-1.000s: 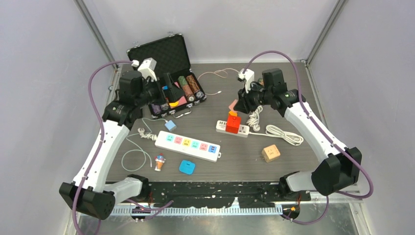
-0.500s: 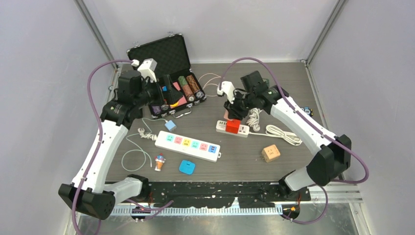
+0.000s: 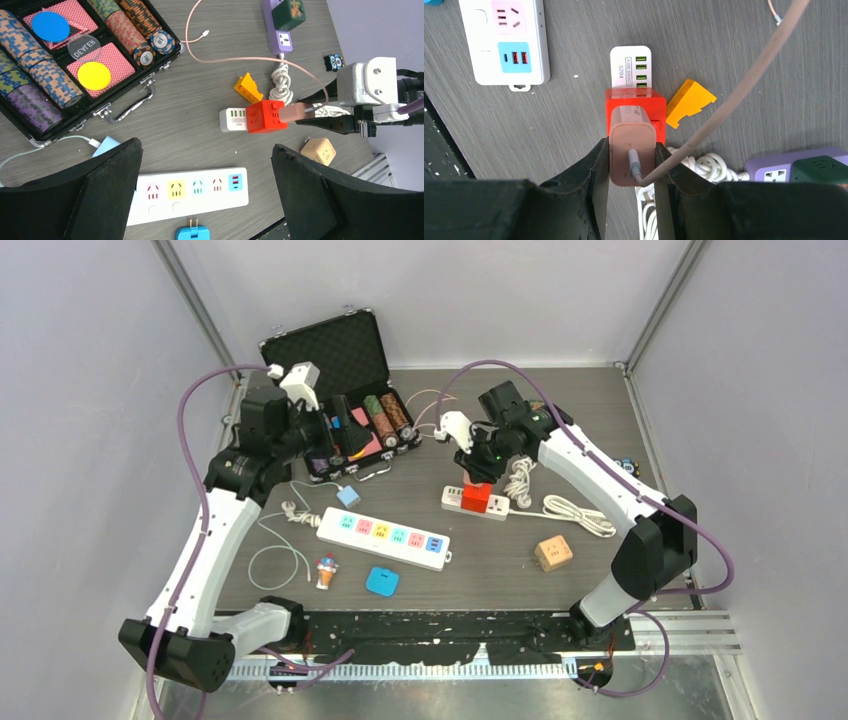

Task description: Insert the plug

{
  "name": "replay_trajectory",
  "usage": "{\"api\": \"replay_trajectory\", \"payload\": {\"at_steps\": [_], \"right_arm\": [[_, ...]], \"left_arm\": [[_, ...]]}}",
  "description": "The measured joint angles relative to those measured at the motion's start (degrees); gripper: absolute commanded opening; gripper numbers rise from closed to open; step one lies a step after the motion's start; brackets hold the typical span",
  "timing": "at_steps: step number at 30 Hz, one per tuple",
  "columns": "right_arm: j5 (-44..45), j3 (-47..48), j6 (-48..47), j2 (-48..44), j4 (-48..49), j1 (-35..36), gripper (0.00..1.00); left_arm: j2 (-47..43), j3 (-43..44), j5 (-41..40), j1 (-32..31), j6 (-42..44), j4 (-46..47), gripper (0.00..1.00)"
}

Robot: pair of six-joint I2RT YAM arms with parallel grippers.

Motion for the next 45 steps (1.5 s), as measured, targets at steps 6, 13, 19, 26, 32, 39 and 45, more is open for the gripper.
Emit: {"api": "replay_trajectory", "payload": {"at_steps": [6,13,19,26,32,39,45], "right_arm": [[0.1,0.0,-0.8,1.0,-1.0,-0.1,0.05],[0.1,0.0,-1.1,2.5,-1.1,-0.6,0.05],[0.7,0.0,-1.2,3.9,-1.1,-1.1,0.05],[0.7,-1.2,-1.3,3.9,-0.8,-1.7,0.05],[0.4,-1.9,-1.7,3.8,0.2,-2.1,0.05],[-1.3,-4.9,-2.3,2.1,3.4,-2.9,0.05],[-3.1,-10.2,-3.0,-1.7,8.3,-3.3,0.05]], "left_arm": [[0.0,-1.0,0.0,0.0,0.0,0.4,1.0],[0.0,-2.3,0.3,0.4,0.0,0.5,1.0],[0.2,-2.9,0.3,0.5,0.0,1.1,1.0],[0.8,-2.9,0.5,0.5,0.0,1.5,1.0],[1.4,-2.9,0.6,0.5,0.0,2.0,1.0],[1.5,-2.9,0.7,0.5,0.0,2.2,1.0],[1.5,-2.9,0.7,0.5,0.0,2.2,1.0]]}}
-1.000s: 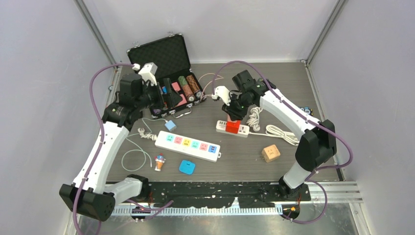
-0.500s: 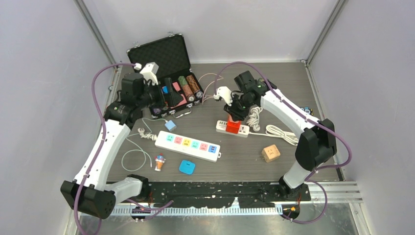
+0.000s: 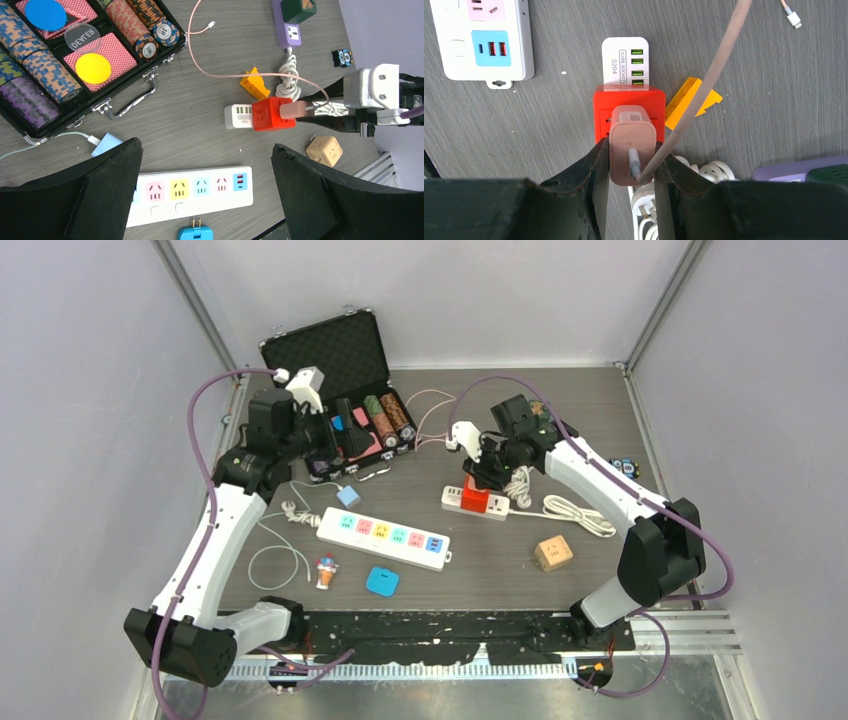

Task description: Insert the plug

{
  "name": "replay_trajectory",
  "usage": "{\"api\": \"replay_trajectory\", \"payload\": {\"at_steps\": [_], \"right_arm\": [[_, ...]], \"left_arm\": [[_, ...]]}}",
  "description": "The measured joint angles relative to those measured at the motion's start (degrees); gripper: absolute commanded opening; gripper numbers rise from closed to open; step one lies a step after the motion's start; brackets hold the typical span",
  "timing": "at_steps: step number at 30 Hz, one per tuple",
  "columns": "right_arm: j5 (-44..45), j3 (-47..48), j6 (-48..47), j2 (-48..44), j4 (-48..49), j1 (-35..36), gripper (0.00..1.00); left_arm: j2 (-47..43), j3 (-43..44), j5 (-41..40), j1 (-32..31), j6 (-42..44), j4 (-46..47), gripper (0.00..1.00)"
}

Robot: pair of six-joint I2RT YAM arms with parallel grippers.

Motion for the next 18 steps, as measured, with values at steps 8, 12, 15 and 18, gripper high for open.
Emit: {"api": "replay_trajectory", "payload": {"at_steps": [8,12,15,18], "right_arm": [[-1.6,-2.3,-1.1,-0.9,2.4,-0.5,0.05],[-1.6,-2.3,-1.5,-0.6,2.2,-0.6,0.05],[-1.9,-1.3,-2.3,0.8,1.1,-0.6,0.05],[-1.9,-0.4,-2.5,1.6,0.2,-0.7,0.05]], "left_arm": [[0.0,0.0,0.0,0.2,0.0,0.0,1.0],[0.0,0.0,0.0,0.2,0.0,0.0,1.0],[0.0,-0.2,0.0,0.3,0.0,0.0,1.0],[0.0,-0.5,0.0,0.3,0.0,0.0,1.0]]}}
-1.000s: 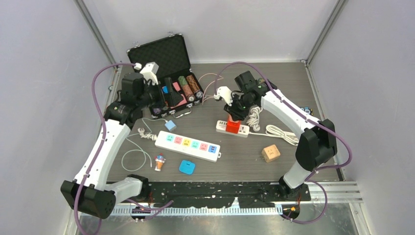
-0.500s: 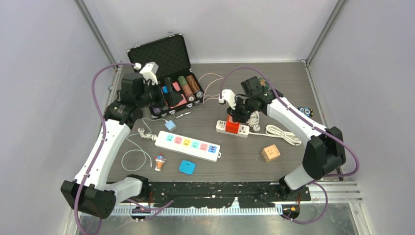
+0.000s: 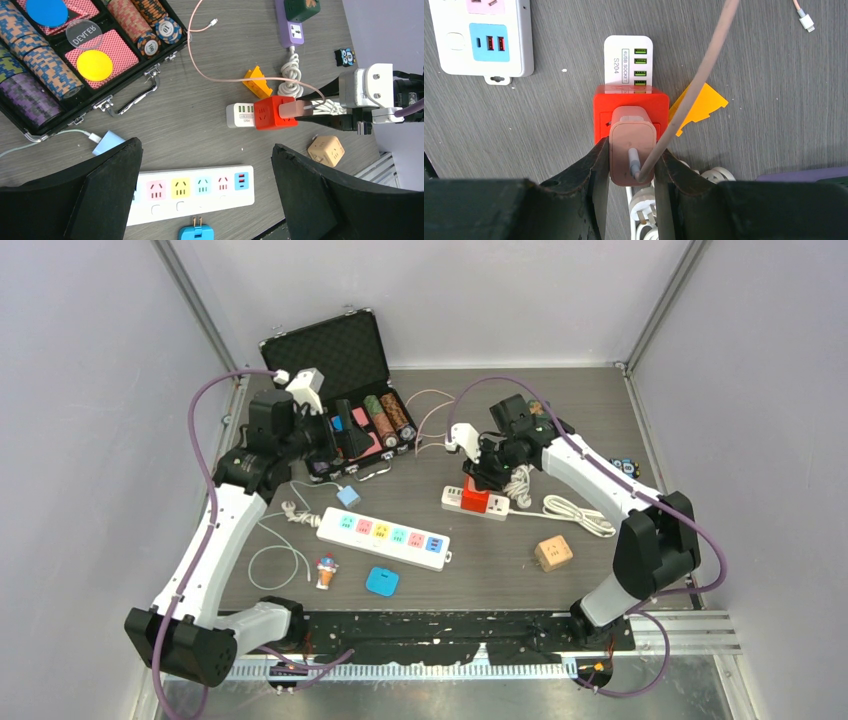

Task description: Insert the plug

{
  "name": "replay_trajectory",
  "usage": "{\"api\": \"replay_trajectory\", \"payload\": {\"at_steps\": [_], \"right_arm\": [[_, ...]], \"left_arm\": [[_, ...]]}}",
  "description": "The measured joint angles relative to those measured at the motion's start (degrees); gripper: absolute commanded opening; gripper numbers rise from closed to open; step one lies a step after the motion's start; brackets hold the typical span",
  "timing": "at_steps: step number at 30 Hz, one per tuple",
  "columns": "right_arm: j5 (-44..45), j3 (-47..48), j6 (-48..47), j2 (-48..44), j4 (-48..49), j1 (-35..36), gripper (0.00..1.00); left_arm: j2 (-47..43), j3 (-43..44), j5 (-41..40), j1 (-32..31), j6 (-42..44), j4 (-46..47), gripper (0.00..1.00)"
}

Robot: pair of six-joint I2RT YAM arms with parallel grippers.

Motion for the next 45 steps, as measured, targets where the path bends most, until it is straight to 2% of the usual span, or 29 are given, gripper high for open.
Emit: {"api": "replay_trajectory", "payload": {"at_steps": [16,18,19,20,21,22,23,24,25,30,36,40,45], "right_arm": [[0.7,-4.3,0.8,-1.6,4.8,0.6,0.06],[0.7,-4.5,1.0,-2.1,5.2,0.9,0.16],[0.8,-4.5,1.2,-2.6,5.4,1.0,0.28],[0.9,-4.7,1.4,-2.8,5.4,1.0,0.34],[1.0,-4.8,1.6,-3.1,5.5,1.0,0.55],[1.2,-4.9,1.9,-3.3,5.6,1.0,0.71],[1.3,-4.8,2.4,-3.4,5.5,1.0,0.96],[1.5,-4.7,3.1,-3.4,5.1,1.0,1.0],[1.7,-4.7,4.1,-3.4,4.7,1.0,0.96],[2.1,-0.3,6.4,-3.9,3.8,1.0,0.95],[3.4,1.6,10.0,-11.3,6.4,0.9,0.95],[9.2,2.8,21.0,-15.2,8.6,0.4,0.95],[16.1,10.8,35.5,-14.5,7.0,-2.0,0.95]], "left_arm": [[0.0,-0.1,0.0,0.1,0.0,0.0,1.0],[0.0,-0.1,0.0,0.2,0.0,0.0,1.0],[0.0,-0.1,0.0,0.2,0.0,0.0,1.0],[0.0,-0.1,0.0,0.3,0.0,0.0,1.0],[0.0,-0.1,0.0,0.4,0.0,0.0,1.0],[0.0,-0.1,0.0,0.4,0.0,0.0,1.0],[0.0,-0.1,0.0,0.5,0.0,0.0,1.0],[0.0,-0.1,-0.1,0.5,0.1,0.0,1.0],[0.0,-0.1,-0.1,0.5,0.1,0.0,1.0],[0.0,-0.1,-0.3,0.7,0.1,0.0,1.0],[0.0,-0.1,-1.6,0.9,0.2,-0.1,1.0],[-0.3,-0.7,-4.3,1.4,-0.2,-0.8,1.0],[-2.1,-4.7,-5.8,2.8,-1.6,-2.2,0.99]]}}
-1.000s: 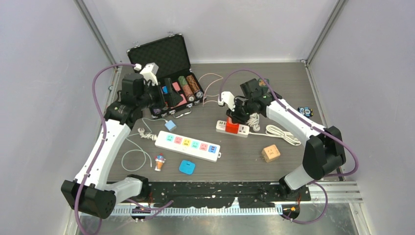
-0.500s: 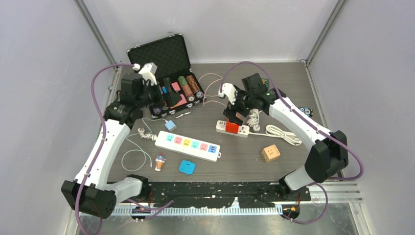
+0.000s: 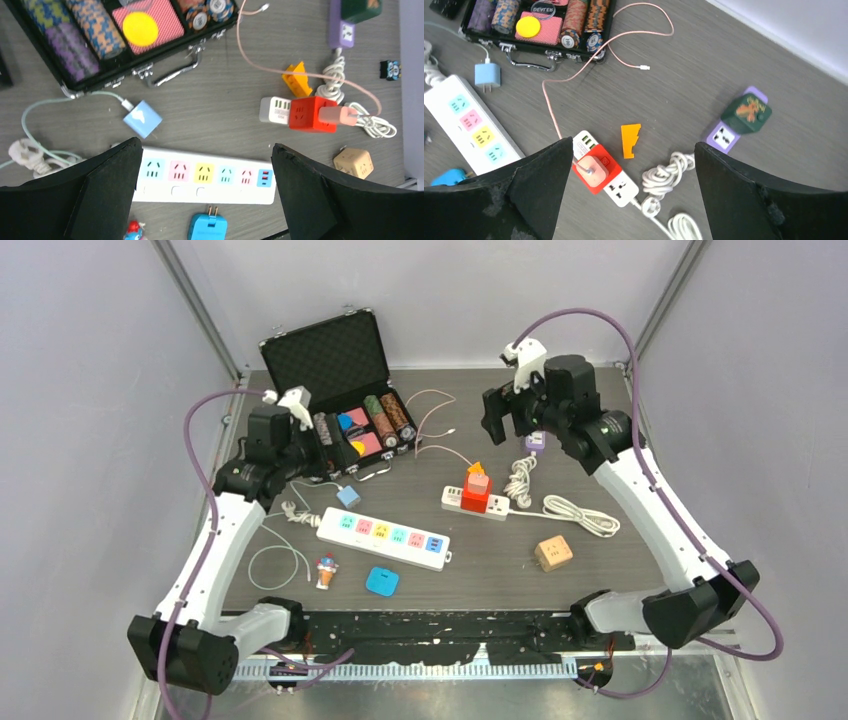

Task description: Insert the plug

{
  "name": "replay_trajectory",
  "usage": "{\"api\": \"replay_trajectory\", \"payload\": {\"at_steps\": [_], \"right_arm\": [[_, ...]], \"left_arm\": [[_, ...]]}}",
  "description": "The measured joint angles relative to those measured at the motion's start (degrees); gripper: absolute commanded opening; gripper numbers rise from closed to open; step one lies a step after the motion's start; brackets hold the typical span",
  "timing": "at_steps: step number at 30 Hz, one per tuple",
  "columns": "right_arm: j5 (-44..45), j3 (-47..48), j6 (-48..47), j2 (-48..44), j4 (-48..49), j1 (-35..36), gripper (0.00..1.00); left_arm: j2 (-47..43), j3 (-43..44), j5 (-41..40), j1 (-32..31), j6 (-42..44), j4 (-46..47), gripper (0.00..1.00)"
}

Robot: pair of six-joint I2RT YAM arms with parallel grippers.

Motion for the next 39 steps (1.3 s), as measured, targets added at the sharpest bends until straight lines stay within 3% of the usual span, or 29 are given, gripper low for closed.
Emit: {"api": "replay_trajectory", "payload": {"at_steps": [6,11,14,16,20,25,32,39], "right_arm": [[5.0,-4.5,11.4,-5.4,-0.4,-0.5,0.96],[2.6,-5.4,15.6,-10.4,-3.1,0.7,1.0],[2.6,-6.1,15.8,-11.9,-2.9,7.3,0.97],[3.6,-6.8,15.6,-11.4,-2.9,15.3,0.95],[5.2,-6.8,15.2,-5.2,-2.1,27.4,0.96],[6.9,-6.8,12.9,7.9,0.2,34.2,0.99],[6.6,-6.9,5.9,22.4,1.5,36.6,1.0],[3.6,-10.5,-2.3,26.1,3.6,36.6,0.97]], "left_arm": [[-0.3,-7.0,1.7,0.3,-2.5,-0.9,0.98],[0.6,-15.0,5.4,0.4,-4.4,0.2,0.98],[2.6,-19.2,5.9,0.5,-4.8,1.4,0.98],[4.1,-20.8,5.9,0.5,-4.8,2.1,0.99],[6.4,-21.7,3.8,0.5,-4.7,3.0,0.99],[6.5,-21.7,-0.7,0.6,-4.5,3.9,1.0],[6.5,-21.7,-5.5,4.1,-4.5,3.7,0.99],[7.4,-21.8,-6.4,6.8,-6.7,3.9,0.97]]}}
